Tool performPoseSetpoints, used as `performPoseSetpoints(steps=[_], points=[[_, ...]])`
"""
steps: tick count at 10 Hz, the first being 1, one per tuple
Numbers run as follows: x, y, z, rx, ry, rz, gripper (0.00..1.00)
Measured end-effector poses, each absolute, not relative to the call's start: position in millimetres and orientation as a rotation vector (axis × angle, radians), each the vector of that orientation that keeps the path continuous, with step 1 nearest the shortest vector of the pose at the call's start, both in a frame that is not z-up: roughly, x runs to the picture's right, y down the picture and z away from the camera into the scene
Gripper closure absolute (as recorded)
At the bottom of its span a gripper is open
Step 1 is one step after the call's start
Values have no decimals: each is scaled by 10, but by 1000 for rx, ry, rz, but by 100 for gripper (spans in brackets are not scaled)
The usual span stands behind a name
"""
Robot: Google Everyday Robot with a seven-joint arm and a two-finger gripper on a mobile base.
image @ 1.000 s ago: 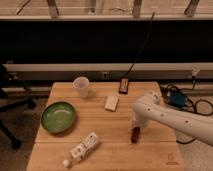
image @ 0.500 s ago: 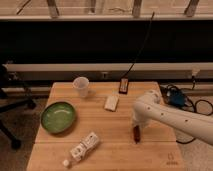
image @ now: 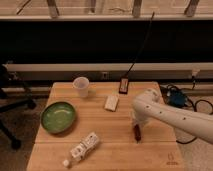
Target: Drag the pepper across the table
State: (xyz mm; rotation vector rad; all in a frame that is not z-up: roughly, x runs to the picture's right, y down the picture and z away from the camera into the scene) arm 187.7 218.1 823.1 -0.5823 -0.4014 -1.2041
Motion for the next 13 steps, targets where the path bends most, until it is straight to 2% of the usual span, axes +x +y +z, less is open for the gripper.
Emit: performPoseSetpoints(steps=[13], points=[[1686, 2101, 8265, -597, -419, -1312, 80]])
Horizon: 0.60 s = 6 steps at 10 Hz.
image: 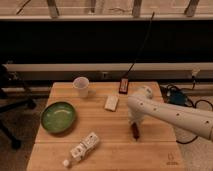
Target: Drag the pepper across the table
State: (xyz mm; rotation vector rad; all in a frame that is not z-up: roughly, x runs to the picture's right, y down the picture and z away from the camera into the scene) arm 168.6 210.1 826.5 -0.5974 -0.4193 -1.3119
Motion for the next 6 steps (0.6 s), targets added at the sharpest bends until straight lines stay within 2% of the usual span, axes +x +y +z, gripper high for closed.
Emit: performPoseSetpoints(steps=[6], points=[[1551, 2096, 8254, -606, -424, -1372, 80]])
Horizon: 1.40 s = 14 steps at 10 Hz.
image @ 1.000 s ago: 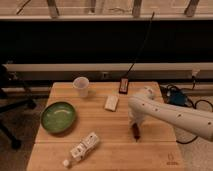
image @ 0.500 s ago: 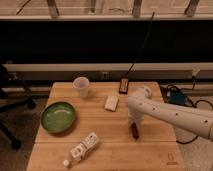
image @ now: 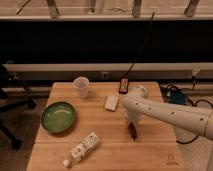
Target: Drag the pepper across the table
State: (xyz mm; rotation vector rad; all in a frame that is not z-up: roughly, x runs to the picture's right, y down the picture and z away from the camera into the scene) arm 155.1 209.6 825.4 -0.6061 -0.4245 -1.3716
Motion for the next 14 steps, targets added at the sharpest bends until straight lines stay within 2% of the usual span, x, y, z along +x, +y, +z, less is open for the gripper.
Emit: performPoseSetpoints(steps=[14], points=[[982, 2096, 8214, -611, -439, -1555, 80]])
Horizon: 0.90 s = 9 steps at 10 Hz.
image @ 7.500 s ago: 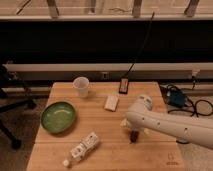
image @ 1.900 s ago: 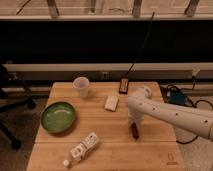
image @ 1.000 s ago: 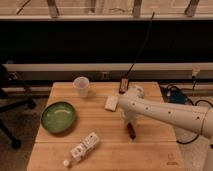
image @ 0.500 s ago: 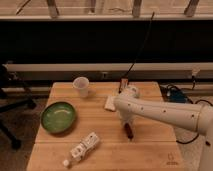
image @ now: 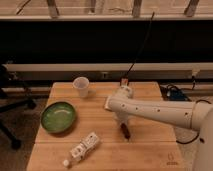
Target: Drag the pepper across the table
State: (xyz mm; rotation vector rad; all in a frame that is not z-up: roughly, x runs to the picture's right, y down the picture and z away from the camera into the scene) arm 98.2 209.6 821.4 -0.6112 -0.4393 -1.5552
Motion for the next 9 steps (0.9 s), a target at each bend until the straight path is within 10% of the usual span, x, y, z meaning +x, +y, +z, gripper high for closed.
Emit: performPoseSetpoints(steps=[9], points=[[566, 2086, 8193, -611, -453, -1691, 80]])
